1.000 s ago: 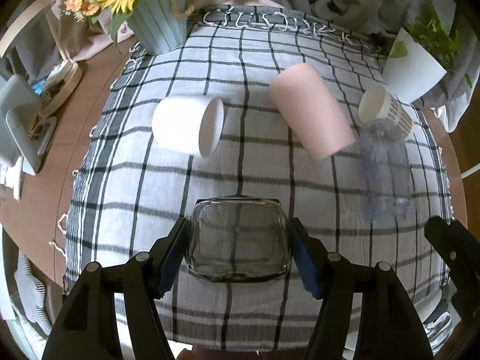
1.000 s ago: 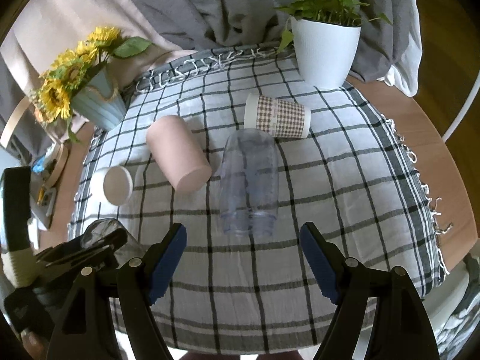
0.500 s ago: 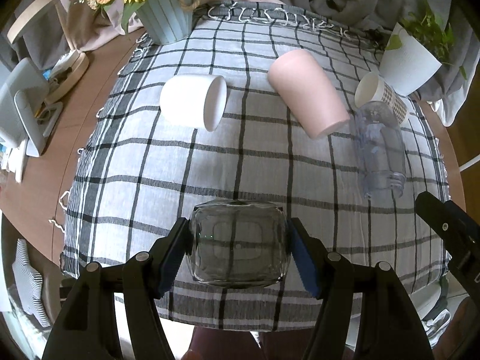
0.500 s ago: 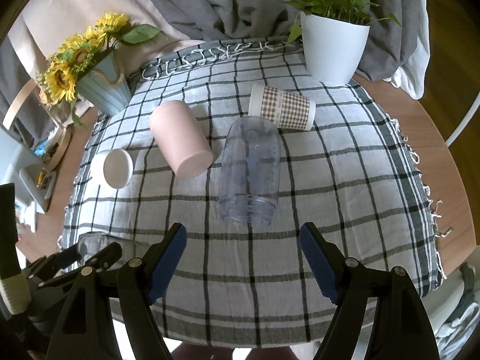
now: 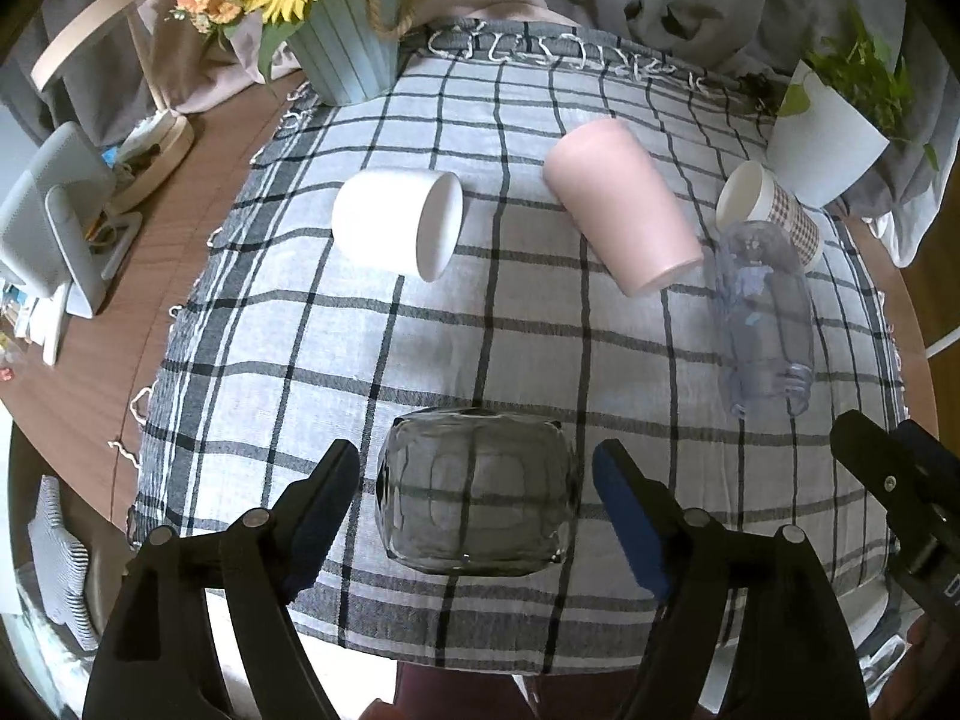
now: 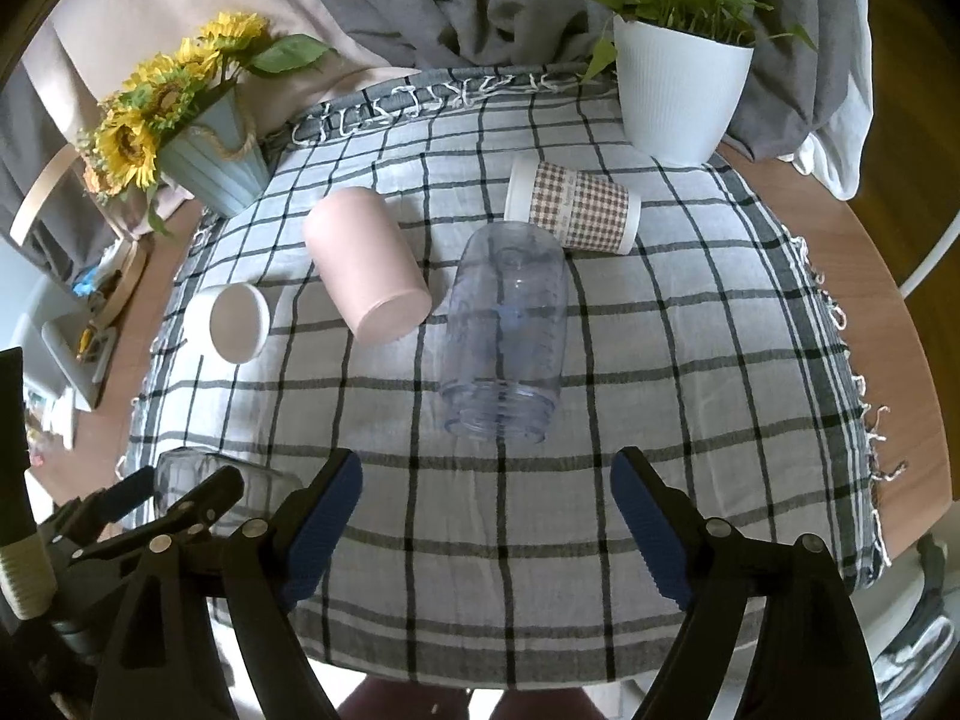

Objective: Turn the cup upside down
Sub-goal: 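Open the left gripper and lift away from the upside-down glass cup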

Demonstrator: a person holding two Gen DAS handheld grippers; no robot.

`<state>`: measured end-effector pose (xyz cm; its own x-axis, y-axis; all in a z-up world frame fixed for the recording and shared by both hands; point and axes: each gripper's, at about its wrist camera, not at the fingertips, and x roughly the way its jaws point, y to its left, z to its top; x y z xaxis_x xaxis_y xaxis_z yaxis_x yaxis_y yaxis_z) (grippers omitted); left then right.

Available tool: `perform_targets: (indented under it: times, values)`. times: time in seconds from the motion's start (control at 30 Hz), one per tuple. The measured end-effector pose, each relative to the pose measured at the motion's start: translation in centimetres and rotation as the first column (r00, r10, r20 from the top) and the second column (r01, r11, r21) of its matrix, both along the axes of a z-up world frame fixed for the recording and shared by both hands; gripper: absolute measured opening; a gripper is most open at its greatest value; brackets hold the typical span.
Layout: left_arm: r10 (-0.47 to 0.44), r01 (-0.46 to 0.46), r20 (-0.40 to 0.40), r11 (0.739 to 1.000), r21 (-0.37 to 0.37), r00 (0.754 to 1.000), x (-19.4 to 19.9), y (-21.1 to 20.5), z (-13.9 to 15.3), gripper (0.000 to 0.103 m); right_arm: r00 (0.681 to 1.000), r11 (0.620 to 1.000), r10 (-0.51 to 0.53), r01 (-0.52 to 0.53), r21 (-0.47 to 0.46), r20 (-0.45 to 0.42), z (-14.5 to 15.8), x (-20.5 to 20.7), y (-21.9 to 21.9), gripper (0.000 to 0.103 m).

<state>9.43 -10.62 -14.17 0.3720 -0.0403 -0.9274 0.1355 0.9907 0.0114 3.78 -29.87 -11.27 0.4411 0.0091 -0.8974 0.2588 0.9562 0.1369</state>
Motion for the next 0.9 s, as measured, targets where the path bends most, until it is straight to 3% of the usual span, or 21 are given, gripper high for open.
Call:
perform_targets:
  times: [0.43,0.9]
  values:
    - [0.023,-0.020,0.148,1.000,-0.023,0.989,-3.6,1.3,5.0,0.087,0.996,0.999,0.041,-0.038,-0.039,0.077,3.6,-1.8,0.9,0.088]
    - [-0.033,0.043,0.281,0.999,-0.030,0.959,-10.7,5.0,10.8,0.100,0.984,0.999,-0.006,0.014,-0.046,0.179,8.2,-8.9,5.2,0.088]
